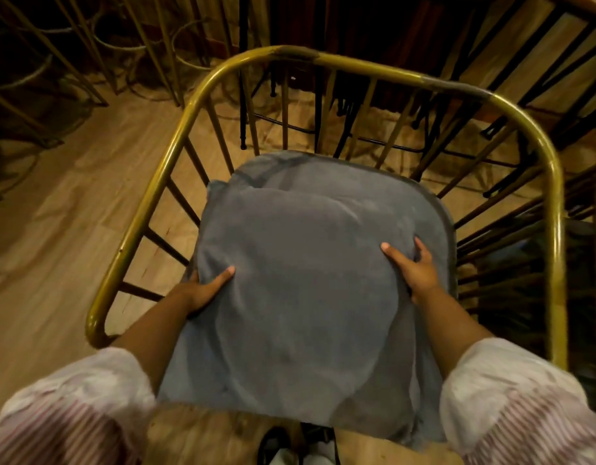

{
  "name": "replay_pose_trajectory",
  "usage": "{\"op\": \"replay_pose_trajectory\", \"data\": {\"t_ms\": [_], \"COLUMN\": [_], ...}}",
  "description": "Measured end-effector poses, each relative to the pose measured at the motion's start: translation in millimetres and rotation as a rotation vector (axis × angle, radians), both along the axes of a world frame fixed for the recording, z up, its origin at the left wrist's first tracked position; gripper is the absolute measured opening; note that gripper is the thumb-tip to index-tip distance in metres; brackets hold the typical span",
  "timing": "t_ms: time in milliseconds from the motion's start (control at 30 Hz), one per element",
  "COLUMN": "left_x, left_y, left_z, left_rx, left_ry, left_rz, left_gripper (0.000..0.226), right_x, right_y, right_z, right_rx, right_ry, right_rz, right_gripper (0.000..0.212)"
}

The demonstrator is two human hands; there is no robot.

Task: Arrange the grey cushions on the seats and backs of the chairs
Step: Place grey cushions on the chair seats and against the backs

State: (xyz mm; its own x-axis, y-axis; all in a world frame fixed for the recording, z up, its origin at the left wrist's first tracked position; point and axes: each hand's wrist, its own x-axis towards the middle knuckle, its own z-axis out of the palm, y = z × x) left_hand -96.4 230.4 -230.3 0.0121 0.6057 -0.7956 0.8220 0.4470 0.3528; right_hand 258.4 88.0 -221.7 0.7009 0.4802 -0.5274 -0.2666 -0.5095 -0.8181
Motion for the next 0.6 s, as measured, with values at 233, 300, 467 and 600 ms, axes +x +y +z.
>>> {"op": "replay_pose_trajectory", "data": {"t_ms": [233,300,467,600], "left_x": [1,-1,0,13], "left_y": [-3,-4,-15,-21], "left_z": [0,-1,10,28], "left_rx": [0.099,0.127,0.163,0.199], "left_ry": [-0.229,-0.252,-0.235,-0.298], "left_rz": [0.246,0.271,0.316,0.254], "left_gripper": [0.118,0.126,0.108,0.112], "right_x": [-12,-14,-15,-10], "right_y": [-26,-28,-38,-52], "right_z": [-28,-27,-8,12], "right_rx": [-0.097,-0.092,-0.052,-0.026], "right_ry": [0.118,0.166,0.183,0.127], "right_rz": [0.021,0.009,-0.014,-0.072], "right_gripper": [0.098,0.103,0.127,0.092]}}
